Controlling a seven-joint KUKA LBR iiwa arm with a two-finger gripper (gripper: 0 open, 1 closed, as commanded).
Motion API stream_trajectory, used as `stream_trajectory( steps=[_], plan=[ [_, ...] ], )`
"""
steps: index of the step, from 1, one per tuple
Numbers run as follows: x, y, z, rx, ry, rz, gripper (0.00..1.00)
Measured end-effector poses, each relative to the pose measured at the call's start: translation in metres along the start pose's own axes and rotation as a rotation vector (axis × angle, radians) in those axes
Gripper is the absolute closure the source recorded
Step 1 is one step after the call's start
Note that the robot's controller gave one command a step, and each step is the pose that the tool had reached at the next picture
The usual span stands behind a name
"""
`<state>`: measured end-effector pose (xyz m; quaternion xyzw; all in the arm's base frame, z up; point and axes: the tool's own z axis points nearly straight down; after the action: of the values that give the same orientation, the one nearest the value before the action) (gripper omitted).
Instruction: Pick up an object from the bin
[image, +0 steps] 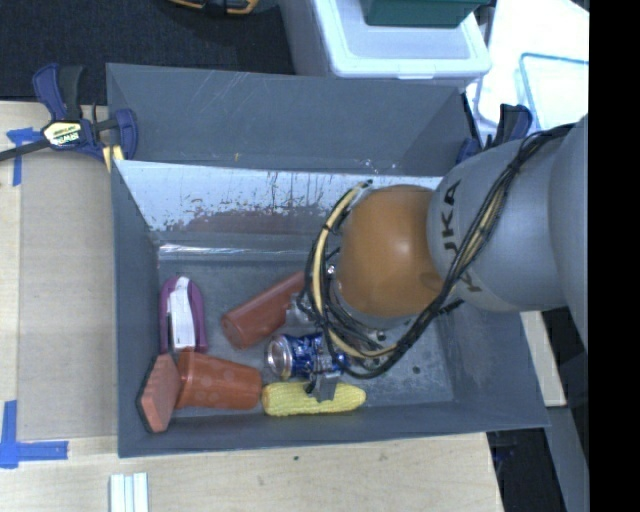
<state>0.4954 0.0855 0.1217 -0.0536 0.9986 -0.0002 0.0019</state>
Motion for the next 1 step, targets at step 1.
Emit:
stream_trajectory(
  steps=[1],
  plan=[
    [-0.0110, -0.0108, 0.0480, -0.003, -0.025, 0.194, 0.00]
  ],
)
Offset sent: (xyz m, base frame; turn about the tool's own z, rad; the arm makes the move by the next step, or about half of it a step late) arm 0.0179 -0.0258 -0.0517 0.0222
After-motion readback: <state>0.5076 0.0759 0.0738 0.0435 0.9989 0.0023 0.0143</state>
